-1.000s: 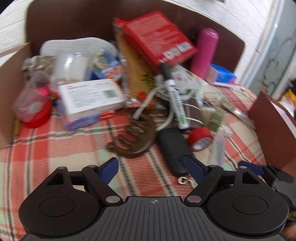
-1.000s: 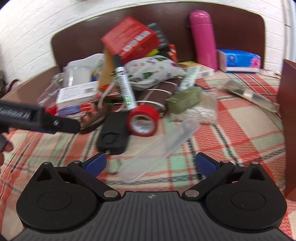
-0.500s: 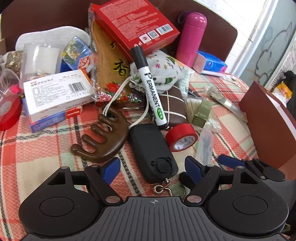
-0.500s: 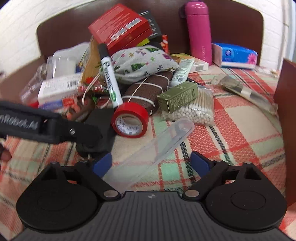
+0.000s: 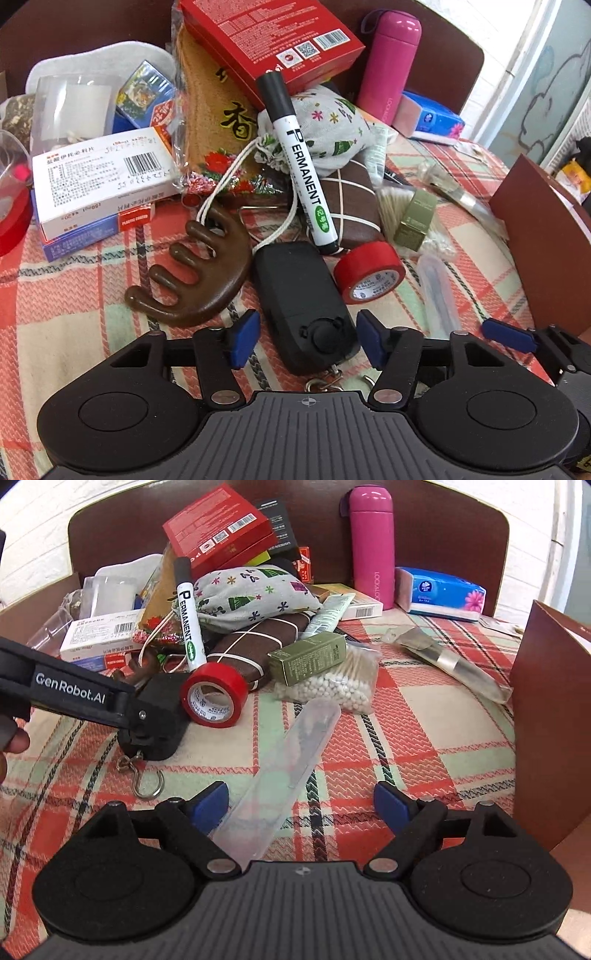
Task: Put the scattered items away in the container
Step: 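Grasp the black key fob with the left gripper while the right gripper grasps the clear tube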
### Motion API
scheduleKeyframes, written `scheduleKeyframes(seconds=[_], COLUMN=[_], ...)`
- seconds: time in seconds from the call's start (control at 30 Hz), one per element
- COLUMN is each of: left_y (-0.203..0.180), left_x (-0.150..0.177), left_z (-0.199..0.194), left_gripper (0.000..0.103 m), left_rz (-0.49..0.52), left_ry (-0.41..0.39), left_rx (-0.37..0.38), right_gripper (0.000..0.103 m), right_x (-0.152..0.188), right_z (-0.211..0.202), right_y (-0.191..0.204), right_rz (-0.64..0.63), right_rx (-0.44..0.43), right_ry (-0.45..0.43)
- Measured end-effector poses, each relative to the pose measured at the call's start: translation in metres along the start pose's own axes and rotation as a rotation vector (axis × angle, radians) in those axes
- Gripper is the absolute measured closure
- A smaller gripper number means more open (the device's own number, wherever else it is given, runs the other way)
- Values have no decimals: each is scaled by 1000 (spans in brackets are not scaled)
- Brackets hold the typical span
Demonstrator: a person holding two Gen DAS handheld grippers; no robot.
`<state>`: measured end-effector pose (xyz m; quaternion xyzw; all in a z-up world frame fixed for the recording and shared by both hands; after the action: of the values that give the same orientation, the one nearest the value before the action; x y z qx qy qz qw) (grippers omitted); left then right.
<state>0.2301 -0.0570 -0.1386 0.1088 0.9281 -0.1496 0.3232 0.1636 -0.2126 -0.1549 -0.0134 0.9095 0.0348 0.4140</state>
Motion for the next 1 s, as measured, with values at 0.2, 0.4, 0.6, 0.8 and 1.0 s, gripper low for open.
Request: scheduleKeyframes(seconds=[0.2,0.4,0.6,0.8,1.0], left_y=[5,11,17,15,2], left_x=[8,19,49,57,43], left_z=[-10,-23,-54,-67,-55], left_gripper=[51,54,56,38,30], left_rz=[-14,-27,-31,-25,30], left_ry=[1,5,32,9,-4], left_rx=[2,4,30,-7,-30], right_gripper=[54,71,71,67,56], right_x=[-3,2,15,20,18], right_z=[0,-11,-33,-41,-34], right_y=[6,11,16,23,30], right_rz=[-10,-28,-48,-65,-69], right_rx=[-43,-107,-203,-217,-209], right_ry=[-7,14,64,68,60])
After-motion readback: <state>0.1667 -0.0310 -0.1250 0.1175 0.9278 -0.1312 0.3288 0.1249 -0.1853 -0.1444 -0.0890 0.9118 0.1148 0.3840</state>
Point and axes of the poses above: each gripper's, at about its wrist camera, not at the fingertips, and z roughly the way its jaws point, y to its left, x to its underside, the point moved 4 cm from there along z, roughly the way its jaws point, and after that the axes turned 3 degrees about z, right-handed, at the moved point
